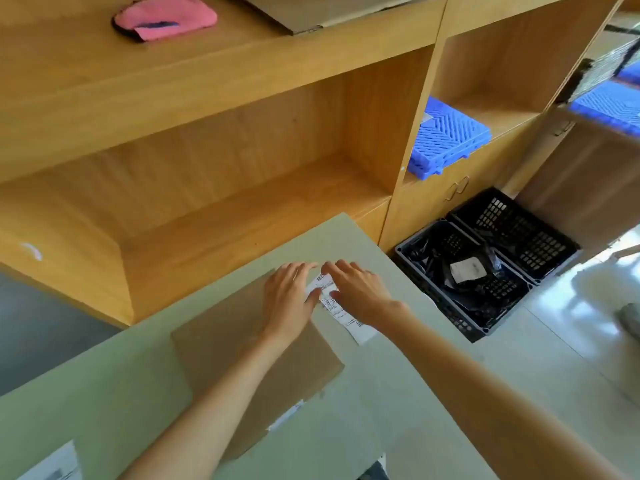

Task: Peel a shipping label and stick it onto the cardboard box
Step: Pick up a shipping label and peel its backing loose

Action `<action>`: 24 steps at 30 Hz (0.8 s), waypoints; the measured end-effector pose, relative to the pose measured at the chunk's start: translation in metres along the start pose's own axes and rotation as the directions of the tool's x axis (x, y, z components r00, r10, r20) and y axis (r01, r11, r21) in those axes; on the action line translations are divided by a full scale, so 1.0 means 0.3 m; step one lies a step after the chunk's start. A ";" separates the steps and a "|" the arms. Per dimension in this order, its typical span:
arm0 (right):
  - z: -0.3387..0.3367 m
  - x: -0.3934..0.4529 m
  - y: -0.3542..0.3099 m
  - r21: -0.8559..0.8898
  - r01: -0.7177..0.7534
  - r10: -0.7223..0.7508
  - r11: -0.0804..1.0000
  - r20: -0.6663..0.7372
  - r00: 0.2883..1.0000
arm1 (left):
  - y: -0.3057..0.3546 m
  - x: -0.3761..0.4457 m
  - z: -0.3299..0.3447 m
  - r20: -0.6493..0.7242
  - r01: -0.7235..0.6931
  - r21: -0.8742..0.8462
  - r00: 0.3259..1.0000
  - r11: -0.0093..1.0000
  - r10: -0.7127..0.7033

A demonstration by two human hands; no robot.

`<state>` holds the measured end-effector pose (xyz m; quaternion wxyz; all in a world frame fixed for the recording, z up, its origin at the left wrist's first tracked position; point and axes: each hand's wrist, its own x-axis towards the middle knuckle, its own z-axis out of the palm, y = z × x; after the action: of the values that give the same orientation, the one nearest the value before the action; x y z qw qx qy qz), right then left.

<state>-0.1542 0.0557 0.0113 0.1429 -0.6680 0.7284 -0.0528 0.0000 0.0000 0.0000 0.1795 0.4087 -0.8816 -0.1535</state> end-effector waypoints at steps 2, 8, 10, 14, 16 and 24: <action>0.072 0.027 0.074 0.037 -0.077 0.073 0.996 0.099 0.992 | -0.003 0.023 0.080 0.139 0.066 -0.034 0.988 0.997 -0.061; 0.246 0.098 0.250 0.062 -0.103 0.080 0.993 0.298 0.951 | -0.043 0.081 0.232 0.462 0.056 0.280 0.867 0.958 -0.186; 0.277 0.124 0.283 0.040 -0.075 0.058 0.996 0.329 0.943 | -0.035 0.113 0.272 0.513 0.022 0.359 0.830 0.933 -0.217; 0.308 0.159 0.331 0.052 -0.048 0.027 0.998 0.349 0.937 | -0.022 0.176 0.340 0.496 0.101 0.361 0.821 0.927 -0.282; 0.319 0.168 0.349 0.063 -0.034 0.012 0.997 0.329 0.944 | -0.019 0.200 0.363 0.453 0.175 0.328 0.833 0.929 -0.317; 0.313 0.204 0.357 0.116 -0.018 -0.007 0.993 0.210 0.978 | -0.015 0.225 0.394 0.400 0.297 0.296 0.824 0.908 -0.400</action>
<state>-0.2348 0.0167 -0.1153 0.2582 -0.6583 0.7066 -0.0241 -0.0897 -0.0405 -0.0941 -0.1083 0.5338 -0.8200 -0.1757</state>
